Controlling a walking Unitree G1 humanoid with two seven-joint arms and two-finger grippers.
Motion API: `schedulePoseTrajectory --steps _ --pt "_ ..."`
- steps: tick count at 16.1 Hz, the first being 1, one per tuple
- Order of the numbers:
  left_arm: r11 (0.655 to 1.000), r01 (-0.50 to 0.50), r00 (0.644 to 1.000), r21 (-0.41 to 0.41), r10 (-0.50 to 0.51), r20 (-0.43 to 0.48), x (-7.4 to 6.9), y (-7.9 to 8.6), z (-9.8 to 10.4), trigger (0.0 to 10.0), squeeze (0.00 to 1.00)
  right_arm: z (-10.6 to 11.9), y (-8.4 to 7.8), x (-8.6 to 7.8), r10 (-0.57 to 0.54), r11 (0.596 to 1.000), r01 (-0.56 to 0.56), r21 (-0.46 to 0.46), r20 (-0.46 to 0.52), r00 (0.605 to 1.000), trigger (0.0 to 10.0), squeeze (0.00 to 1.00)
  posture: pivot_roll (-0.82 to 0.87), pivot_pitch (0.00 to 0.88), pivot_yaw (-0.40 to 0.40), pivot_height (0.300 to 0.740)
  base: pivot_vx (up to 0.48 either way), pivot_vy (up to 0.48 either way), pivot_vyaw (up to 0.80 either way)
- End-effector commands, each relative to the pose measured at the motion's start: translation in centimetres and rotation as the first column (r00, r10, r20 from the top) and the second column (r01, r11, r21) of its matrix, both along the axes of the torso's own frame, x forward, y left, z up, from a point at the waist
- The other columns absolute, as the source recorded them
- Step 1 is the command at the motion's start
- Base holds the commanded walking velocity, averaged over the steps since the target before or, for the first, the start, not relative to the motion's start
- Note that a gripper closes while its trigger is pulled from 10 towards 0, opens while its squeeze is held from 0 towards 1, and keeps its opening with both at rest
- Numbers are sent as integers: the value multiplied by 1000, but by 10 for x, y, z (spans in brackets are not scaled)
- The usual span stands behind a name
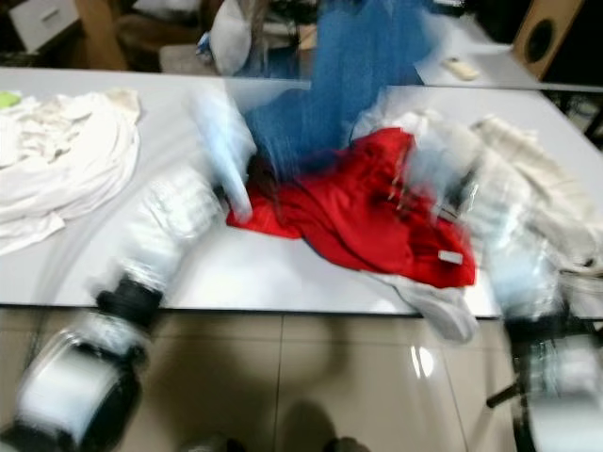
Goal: Hang hanger
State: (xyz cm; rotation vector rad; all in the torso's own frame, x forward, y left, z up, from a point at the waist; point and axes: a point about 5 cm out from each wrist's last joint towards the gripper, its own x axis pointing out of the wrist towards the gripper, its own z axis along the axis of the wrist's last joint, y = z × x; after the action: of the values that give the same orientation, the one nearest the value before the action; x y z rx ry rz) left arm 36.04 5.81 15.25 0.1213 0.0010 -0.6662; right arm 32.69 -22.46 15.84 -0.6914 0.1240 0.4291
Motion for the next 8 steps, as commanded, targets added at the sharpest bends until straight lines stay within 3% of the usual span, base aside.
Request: schedulePoseTrajectory --steps 1,2,3,5,8 --pt "998 -9 1000 58 9 -4 -2 -8 -11 10000 0 4 6 -11 77 995 -77 -67 -4 997 10000 0 -90 0 43 740 0 0 0" --pt "996 -40 998 83 43 -37 -5 -12 -26 10000 0 -6 1 -27 95 989 -100 -107 -52 994 10000 0 -114 0 68 740 0 0 0" --pt "994 -63 997 92 67 -38 -4 -13 -28 10000 0 -5 -3 -30 91 989 -96 -113 -49 995 10000 0 -114 0 68 740 0 0 0" --pt "987 -136 990 85 138 -14 7 -12 -20 10000 0 22 -19 -29 63 988 -56 -143 45 997 10000 0 -142 0 94 740 0 0 0" --pt "970 -238 971 55 237 24 21 -5 -3 10000 0 44 -22 -31 116 975 -95 -203 99 988 10000 0 -150 0 101 740 0 0 0"
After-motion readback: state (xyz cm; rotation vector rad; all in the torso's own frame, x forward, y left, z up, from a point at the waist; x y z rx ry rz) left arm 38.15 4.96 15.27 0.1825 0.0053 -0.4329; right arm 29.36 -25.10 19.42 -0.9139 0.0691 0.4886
